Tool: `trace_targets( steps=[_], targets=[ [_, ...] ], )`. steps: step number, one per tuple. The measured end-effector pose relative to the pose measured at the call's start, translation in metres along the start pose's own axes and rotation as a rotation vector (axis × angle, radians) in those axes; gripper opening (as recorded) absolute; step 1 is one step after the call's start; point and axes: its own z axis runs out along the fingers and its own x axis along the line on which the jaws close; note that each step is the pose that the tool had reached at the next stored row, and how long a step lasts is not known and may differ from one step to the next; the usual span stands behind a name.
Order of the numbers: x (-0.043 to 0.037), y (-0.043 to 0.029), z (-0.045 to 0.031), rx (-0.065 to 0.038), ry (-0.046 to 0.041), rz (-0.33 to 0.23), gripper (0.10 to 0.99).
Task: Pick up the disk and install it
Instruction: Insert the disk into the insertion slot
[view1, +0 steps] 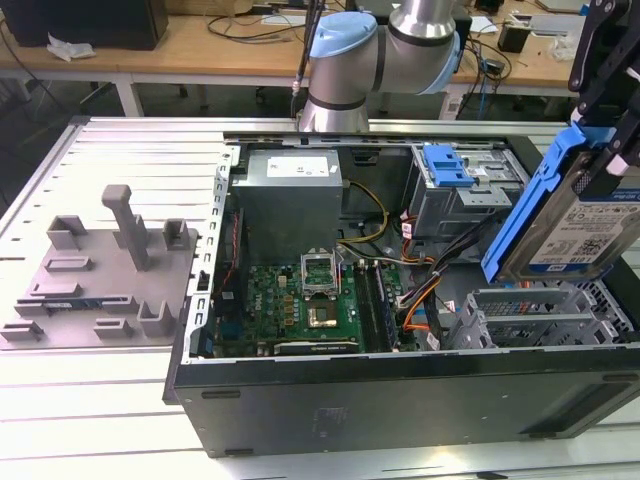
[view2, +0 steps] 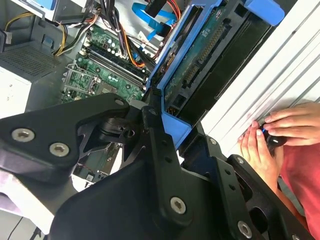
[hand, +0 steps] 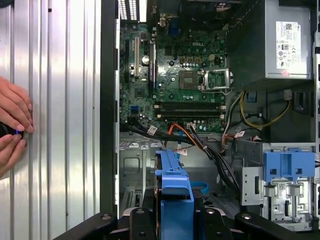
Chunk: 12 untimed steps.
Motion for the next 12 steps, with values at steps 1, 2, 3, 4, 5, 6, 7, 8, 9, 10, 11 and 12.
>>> trace_targets(
  steps=[1, 2, 3, 4, 5, 6, 7, 8, 9, 10, 11, 12],
  targets=[
    [0.0001, 0.0000, 0.0001, 0.000, -0.0002, 0.000, 0.369],
    [0.0001, 0.0000, 0.0001, 0.000, -0.0002, 0.000, 0.369],
    [0.0002, 0.0000, 0.0002, 0.000, -0.0003, 0.000, 0.369],
    [0.0002, 0.0000, 0.0002, 0.000, -0.0002, 0.000, 0.369],
    [0.0003, 0.0000, 0.0002, 0.000, 0.0001, 0.000, 0.369],
    [0.0003, 0.0000, 0.0005, 0.000, 0.0000, 0.000, 0.369],
    [0.0003, 0.0000, 0.0008, 0.000, -0.0002, 0.000, 0.369],
    [0.0003, 0.0000, 0.0013, 0.000, -0.0002, 0.000, 0.369],
    [0.0005, 0.0000, 0.0018, 0.000, -0.0002, 0.000, 0.369],
    [0.0007, 0.0000, 0.0022, 0.000, -0.0001, 0.000, 0.369],
    [0.0010, 0.0000, 0.0026, 0.000, 0.0000, 0.000, 0.369],
    [0.0011, -0.0001, 0.0029, 0.000, -0.0001, 0.000, 0.369]
  ],
)
